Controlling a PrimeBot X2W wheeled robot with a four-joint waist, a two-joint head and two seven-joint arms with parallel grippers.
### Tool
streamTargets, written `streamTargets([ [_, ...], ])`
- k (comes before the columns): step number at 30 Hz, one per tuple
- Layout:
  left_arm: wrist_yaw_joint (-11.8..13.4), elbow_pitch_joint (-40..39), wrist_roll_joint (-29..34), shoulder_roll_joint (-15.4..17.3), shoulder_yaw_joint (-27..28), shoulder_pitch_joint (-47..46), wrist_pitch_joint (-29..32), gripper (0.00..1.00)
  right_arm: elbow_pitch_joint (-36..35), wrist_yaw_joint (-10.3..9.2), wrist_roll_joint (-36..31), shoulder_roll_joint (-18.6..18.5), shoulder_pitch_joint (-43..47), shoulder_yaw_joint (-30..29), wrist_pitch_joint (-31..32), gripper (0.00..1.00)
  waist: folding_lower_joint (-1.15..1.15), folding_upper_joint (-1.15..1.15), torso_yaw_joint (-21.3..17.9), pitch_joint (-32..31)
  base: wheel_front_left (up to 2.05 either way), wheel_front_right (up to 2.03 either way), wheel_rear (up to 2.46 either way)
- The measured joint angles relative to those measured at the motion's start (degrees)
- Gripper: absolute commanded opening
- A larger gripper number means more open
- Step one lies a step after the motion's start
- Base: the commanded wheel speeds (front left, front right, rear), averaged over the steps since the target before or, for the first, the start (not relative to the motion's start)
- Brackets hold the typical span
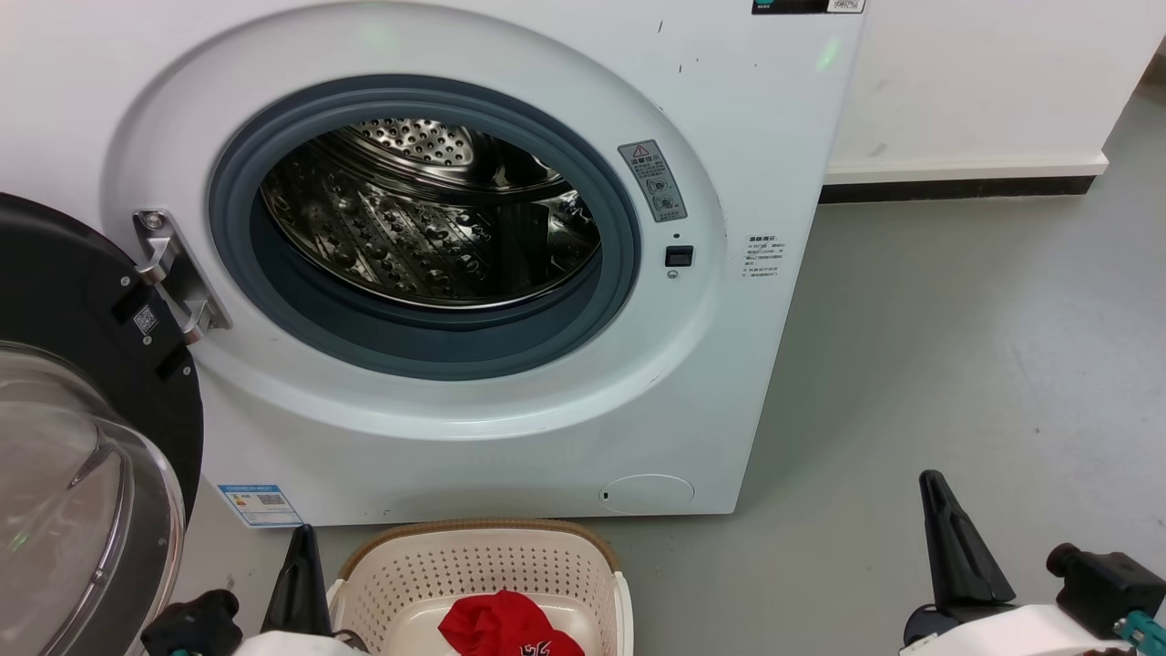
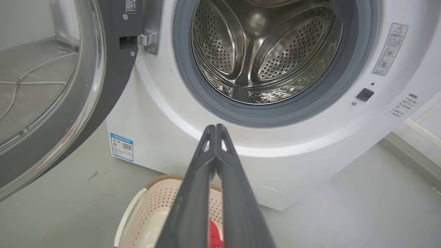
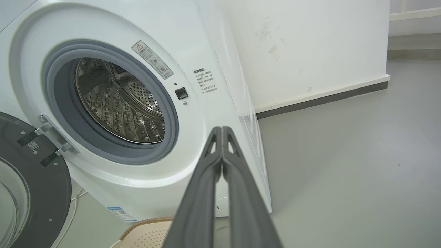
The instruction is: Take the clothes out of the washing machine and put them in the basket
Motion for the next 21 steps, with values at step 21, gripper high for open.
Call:
streamTargets([
  [21,-2.30,1.87,-21.12,0.00,1.33,-3.44,4.95,0.00,2.88,-0.01,22.75,-0.83,-3.30,-1.05,4.13,0.00,0.01,0.00,0.52,0.25,0.00,0.00,0.00],
])
